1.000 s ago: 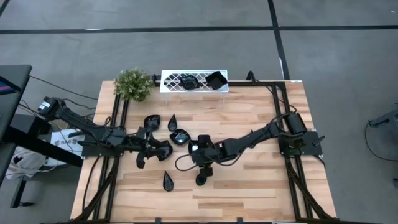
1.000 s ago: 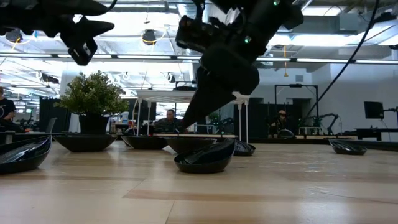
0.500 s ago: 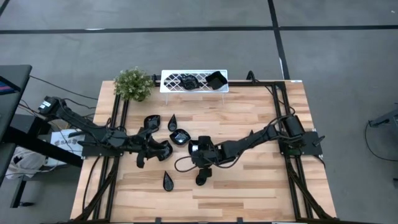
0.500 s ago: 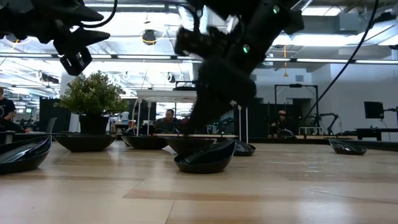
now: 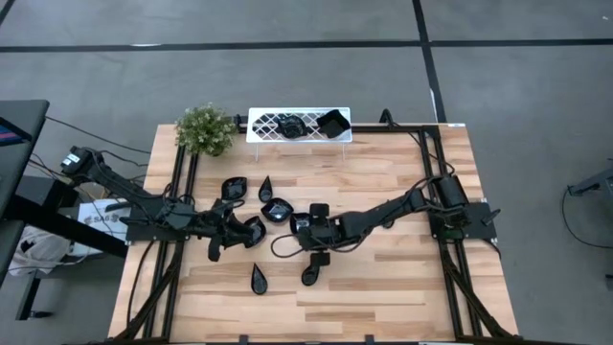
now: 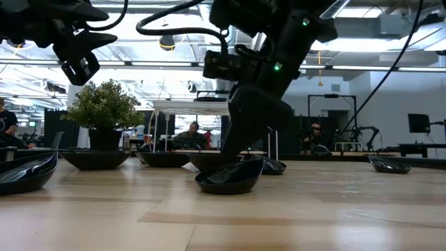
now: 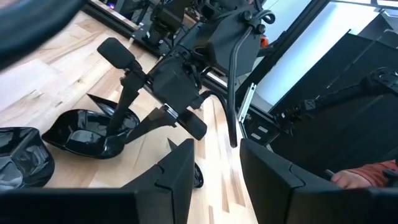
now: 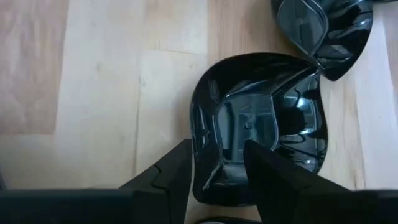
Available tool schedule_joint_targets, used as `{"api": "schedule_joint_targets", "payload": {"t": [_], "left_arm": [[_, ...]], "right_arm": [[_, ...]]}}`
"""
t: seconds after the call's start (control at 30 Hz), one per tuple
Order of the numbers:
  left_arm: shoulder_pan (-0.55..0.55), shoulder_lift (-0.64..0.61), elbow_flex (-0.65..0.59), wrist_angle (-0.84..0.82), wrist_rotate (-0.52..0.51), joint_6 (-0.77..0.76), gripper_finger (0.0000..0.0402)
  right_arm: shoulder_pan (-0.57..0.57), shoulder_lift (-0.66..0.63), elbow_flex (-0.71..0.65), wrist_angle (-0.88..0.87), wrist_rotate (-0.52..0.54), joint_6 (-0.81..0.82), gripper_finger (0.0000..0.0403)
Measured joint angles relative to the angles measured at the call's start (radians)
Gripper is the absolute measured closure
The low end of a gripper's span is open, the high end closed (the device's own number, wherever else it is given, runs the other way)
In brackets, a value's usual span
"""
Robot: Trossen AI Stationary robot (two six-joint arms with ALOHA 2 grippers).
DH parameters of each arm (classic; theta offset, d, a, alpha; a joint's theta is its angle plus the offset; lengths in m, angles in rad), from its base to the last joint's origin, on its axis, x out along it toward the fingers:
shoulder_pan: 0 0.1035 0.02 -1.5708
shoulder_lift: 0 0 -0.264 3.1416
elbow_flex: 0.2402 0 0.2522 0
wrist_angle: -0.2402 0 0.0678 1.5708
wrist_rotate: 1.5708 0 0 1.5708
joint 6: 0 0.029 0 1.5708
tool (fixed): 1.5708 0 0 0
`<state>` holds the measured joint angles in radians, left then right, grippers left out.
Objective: Pick & Place Mini shaped plates
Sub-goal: Stack the leaf shaped plate on the top of the leaf shaped plate on the shelf
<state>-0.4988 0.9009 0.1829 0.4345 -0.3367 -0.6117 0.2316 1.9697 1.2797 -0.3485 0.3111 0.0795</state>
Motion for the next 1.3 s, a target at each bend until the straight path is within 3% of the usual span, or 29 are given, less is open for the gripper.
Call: {"api": "schedule_joint_targets", "payload": {"t": [0.63,0.97,1.3], "left_arm": [[0.0,0.0,0.0,0.0,0.0,0.0,0.0271],[0.0,0.0,0.0,0.0,0.0,0.0,0.0271],[0.001,0.0,0.0,0.0,0.0,0.0,0.0271]], "right_arm": [[0.002,0.0,0.0,-0.016,-0.014,0.0,0.0395],[0.021,-0.001,0.008,-0.033,-0.011,0.041,0.0401],[0.043,-0.002,0.145,-0.157,0.004,0.049,0.0402]]}}
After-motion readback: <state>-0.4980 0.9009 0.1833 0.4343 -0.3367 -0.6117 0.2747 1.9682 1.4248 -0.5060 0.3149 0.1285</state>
